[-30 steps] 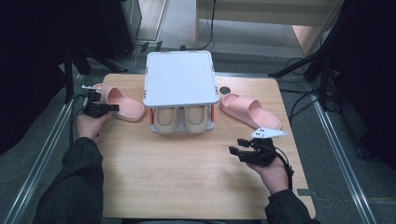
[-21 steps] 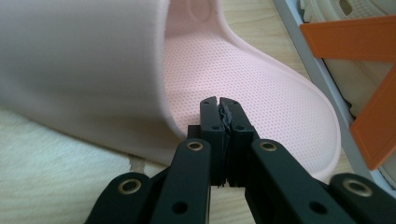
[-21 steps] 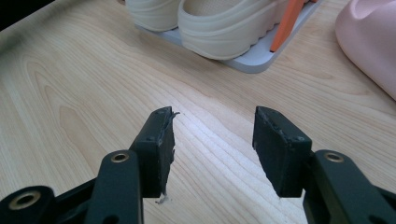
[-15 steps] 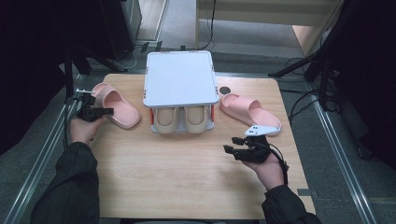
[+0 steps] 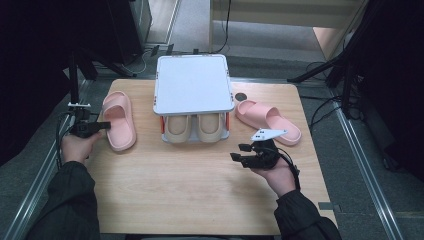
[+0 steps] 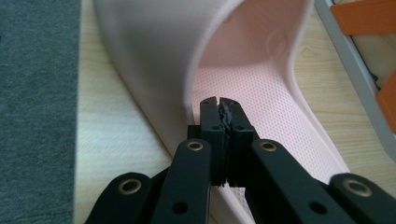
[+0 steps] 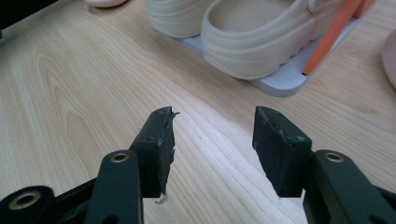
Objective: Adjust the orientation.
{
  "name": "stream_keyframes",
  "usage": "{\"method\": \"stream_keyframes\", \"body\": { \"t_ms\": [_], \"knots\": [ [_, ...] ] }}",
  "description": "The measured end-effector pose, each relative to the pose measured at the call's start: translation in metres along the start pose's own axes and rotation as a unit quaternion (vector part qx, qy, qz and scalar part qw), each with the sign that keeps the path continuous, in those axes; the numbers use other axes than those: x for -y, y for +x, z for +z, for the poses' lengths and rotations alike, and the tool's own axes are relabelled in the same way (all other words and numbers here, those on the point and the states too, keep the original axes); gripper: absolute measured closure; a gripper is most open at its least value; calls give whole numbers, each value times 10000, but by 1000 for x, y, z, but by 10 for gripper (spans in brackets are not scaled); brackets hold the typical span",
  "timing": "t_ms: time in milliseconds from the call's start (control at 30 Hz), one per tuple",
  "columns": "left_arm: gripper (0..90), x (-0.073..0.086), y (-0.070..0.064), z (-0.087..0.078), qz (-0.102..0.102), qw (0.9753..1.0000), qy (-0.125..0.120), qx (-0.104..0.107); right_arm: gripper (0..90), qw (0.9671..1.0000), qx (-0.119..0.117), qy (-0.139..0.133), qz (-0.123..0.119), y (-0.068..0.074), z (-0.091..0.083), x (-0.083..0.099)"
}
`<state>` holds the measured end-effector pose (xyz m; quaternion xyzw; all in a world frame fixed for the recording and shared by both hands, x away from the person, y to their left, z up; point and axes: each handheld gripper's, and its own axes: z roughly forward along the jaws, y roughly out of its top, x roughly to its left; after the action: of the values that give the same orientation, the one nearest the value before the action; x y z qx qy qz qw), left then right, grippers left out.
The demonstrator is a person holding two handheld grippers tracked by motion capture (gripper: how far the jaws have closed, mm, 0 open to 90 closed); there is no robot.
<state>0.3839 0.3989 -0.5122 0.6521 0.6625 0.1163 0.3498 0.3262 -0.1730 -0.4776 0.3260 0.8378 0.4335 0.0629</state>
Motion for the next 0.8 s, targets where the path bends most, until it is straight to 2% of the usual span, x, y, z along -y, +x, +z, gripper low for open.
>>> {"method": "stream_keyframes", "body": {
  "t_ms": [167,200,367,433,467,633,800],
  "knots": [
    [887,5,4,-6,-26,10000,-19,-58,487,9999,-87,55,-51,1,6,-5],
    [888,7,5,-8,21,9999,-50,-156,486,9999,-100,66,-55,1,7,-6],
    [880,8,5,-10,-21,9999,-38,-134,487,9998,-134,116,-98,3,10,-8],
    [864,7,5,-13,-87,9999,-31,-43,487,9998,-132,119,-95,2,10,-8],
    [840,6,4,-15,-114,9999,-76,-52,486,9998,-125,111,-95,2,10,-8],
    [760,1,2,-30,28,9992,-378,-99,486,9999,-100,114,-57,1,8,-7],
    [578,0,7,-29,-57,9987,-483,-165,486,9999,-94,112,-71,2,7,-6]
  ]
}}
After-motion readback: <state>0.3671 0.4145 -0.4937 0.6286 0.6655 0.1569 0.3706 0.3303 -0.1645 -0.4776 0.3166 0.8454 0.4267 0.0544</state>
